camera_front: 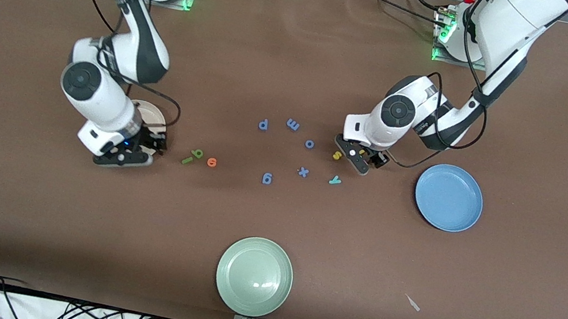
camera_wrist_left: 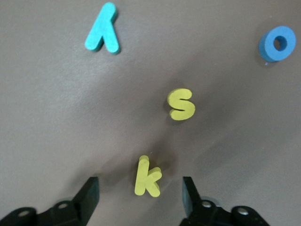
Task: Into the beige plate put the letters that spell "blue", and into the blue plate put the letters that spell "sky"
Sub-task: 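Grasp the yellow k with the left gripper while the right gripper grasps l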
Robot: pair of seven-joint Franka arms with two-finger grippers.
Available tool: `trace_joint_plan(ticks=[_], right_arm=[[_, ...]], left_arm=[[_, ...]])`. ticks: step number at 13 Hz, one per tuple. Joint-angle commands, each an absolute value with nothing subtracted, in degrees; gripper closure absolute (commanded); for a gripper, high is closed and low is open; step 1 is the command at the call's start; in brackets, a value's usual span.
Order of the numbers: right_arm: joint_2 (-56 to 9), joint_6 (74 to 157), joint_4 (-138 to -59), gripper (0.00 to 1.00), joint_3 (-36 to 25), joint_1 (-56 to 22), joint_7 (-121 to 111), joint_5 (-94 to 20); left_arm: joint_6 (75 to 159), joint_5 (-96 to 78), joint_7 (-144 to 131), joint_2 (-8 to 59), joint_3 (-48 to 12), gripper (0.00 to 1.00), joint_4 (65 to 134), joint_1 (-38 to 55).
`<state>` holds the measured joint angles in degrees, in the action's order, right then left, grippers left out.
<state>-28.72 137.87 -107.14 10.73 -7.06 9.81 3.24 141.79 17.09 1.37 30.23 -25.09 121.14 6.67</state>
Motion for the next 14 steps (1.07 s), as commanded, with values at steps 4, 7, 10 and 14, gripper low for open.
trace_joint_plan(ticks=[4,7,10,14], right_arm=[[-38.6,142.2,-100.5,0.41,9.5,-12.6,25.9,2.2],[-38.7,142.8,-101.4,0.41,9.1,-12.7,27.0,2.5],[-38.7,144.0,-103.6,0.41,9.1,-13.0,28.9,2.6],[-38.4,144.2,-105.0,0.45,9.2,-13.0,29.0,2.4]], left_arm=[[144.8,24.1,0.3,30.6,-25.0,0.69,121.6,6.6],[144.8,24.1,0.4,30.2,-25.0,0.94,121.6,6.4],[142.4,24.1,0.9,26.1,-24.9,0.96,121.3,5.6],[133.5,24.1,11.3,22.8,-25.0,0.96,115.3,-0.9]])
